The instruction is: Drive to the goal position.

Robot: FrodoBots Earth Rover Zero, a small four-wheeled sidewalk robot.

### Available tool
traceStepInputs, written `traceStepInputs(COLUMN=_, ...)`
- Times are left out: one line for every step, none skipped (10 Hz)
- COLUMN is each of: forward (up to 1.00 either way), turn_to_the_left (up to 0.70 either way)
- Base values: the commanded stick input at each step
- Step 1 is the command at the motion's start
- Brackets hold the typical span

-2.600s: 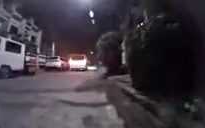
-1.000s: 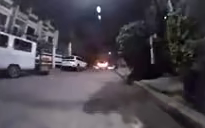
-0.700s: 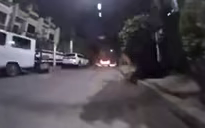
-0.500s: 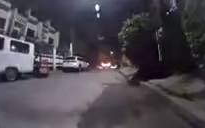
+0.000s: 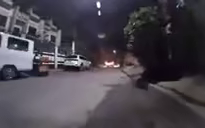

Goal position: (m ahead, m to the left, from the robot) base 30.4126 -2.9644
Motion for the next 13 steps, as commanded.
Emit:
traceStepInputs(forward=0.7, turn_to_the_left=0.0)
traceStepInputs(forward=0.7, turn_to_the_left=-0.01)
traceStepInputs(forward=0.7, turn_to_the_left=-0.35)
traceStepInputs(forward=0.7, turn_to_the_left=-0.35)
traceStepInputs(forward=0.7, turn_to_the_left=-0.09)
traceStepInputs(forward=0.7, turn_to_the_left=0.0)
traceStepInputs(forward=0.7, turn_to_the_left=0.0)
traceStepInputs(forward=0.7, turn_to_the_left=0.0)
traceStepInputs(forward=0.7, turn_to_the_left=0.0)
traceStepInputs(forward=0.7, turn_to_the_left=0.0)
traceStepInputs(forward=0.7, turn_to_the_left=-0.22)
traceStepInputs(forward=0.7, turn_to_the_left=-0.35)
traceStepInputs(forward=0.7, turn_to_the_left=-0.35)
